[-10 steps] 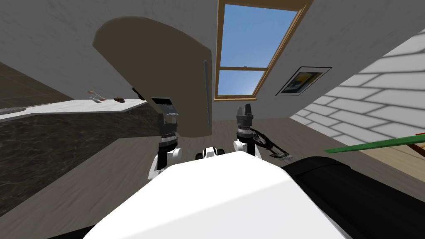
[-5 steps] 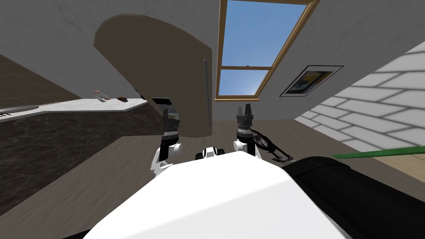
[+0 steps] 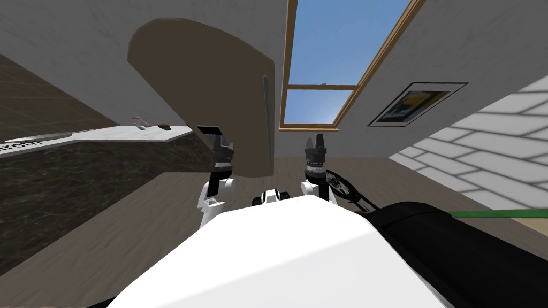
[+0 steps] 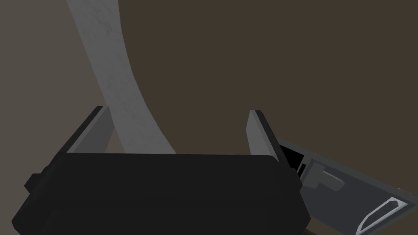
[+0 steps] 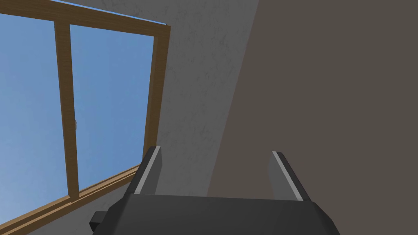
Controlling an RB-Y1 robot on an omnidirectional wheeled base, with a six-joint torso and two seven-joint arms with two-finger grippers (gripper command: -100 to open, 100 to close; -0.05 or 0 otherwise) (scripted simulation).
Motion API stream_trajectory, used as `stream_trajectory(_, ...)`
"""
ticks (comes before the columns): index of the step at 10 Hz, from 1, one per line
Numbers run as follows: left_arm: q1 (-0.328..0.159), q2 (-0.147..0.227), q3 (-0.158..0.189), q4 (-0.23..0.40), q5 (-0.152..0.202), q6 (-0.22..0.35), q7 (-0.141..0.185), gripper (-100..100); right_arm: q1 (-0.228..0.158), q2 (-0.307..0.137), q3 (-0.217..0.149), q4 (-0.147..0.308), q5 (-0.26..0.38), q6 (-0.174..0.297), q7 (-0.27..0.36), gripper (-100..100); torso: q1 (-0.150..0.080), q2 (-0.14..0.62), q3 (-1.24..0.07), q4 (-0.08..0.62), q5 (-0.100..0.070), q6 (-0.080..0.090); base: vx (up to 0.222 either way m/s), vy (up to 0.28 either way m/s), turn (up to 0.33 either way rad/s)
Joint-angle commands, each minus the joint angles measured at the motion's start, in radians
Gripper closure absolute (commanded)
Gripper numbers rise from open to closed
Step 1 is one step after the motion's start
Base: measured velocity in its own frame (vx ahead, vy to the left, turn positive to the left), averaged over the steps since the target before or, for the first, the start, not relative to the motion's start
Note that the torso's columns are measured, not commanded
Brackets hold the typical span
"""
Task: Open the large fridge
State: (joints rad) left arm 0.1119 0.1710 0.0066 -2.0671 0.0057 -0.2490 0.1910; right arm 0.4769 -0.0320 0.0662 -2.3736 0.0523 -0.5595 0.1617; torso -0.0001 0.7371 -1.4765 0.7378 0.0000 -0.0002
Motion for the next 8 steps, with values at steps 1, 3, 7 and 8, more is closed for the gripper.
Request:
stream_trajectory(1,-0.058,0.002,0.001,0.017,0.0,0.047,0.007,-100,0.0,0.0,0.0,0.0,0.0,0.0,0.0,0,0.0,0.001,0.0,0.0,0.0,0.0,0.016,-0.03,-0.02)
stream_trajectory(3,-0.126,0.007,0.006,0.043,0.002,0.109,0.024,-100,0.0,0.0,0.0,0.0,0.0,0.0,0.0,0,0.0,0.002,0.001,0.001,0.0,0.0,0.025,-0.06,0.094)
stream_trajectory(7,-0.242,0.012,0.018,0.098,0.007,0.214,0.056,-100,0.0,0.0,0.0,0.0,0.0,0.0,0.0,0,0.002,0.001,0.001,0.0,0.001,0.0,0.041,-0.058,0.078)
stream_trajectory(8,-0.269,0.012,0.018,0.098,0.007,0.24,0.056,-100,0.0,0.0,0.0,0.0,0.0,0.0,0.0,0,0.002,0.001,0.0,0.0,0.001,0.0,0.038,-0.058,0.081)
